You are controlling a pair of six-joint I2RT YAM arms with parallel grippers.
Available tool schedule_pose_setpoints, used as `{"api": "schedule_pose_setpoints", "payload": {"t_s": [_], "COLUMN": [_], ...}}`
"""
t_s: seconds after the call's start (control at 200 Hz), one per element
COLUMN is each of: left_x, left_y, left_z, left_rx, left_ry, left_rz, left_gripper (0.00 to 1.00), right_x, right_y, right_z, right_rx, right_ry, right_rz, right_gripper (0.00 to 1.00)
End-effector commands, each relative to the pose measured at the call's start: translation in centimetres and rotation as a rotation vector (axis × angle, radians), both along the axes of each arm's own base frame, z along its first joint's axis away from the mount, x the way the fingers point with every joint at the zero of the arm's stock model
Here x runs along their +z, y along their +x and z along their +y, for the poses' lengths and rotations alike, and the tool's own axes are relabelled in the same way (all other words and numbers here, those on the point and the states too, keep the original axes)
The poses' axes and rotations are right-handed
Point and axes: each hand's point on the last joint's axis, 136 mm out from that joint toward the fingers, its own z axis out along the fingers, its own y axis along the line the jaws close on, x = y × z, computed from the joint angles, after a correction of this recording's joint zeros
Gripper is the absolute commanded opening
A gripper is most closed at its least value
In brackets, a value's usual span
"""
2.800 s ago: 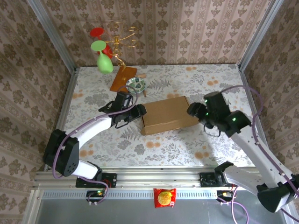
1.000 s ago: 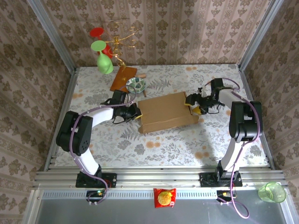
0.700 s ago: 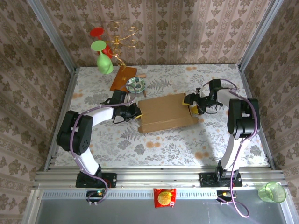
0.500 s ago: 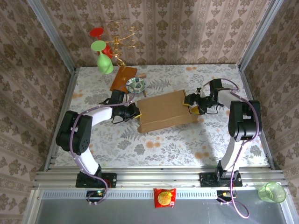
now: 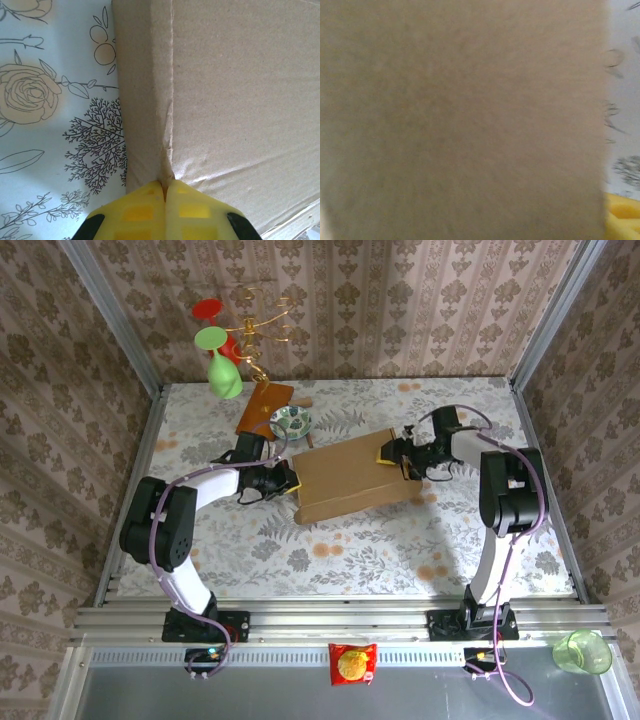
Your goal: Fold the paper box
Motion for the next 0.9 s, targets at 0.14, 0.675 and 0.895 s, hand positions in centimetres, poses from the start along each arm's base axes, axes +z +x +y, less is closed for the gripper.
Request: {"api": "schedule_pose_setpoints", "payload": {"t_s": [0.14, 0.675, 0.895], "left_x": [-4.4, 14.9, 19.7], "left_y": [-2.5, 0.8, -1.8], "left_z": [4.8, 2.3, -1.5], "left_rx": [0.085, -0.072, -0.339], "left_ry": [0.228, 0.302, 0.342], "left_rz": [0.126, -0.444, -0.782], "left_gripper": [0.18, 0.63, 0.6], "right_x": [1.8, 2.3, 1.2], "right_y": [0.5, -5.3, -7.8], "right_z": [1.4, -0.8, -1.5], "right_rx": [-0.026, -0.417, -0.608], "right_ry": [0.12, 0.174, 0.292], "right_rz": [0.025, 0.662, 0.965], "right_gripper": [0.63, 0.43, 0.35]}}
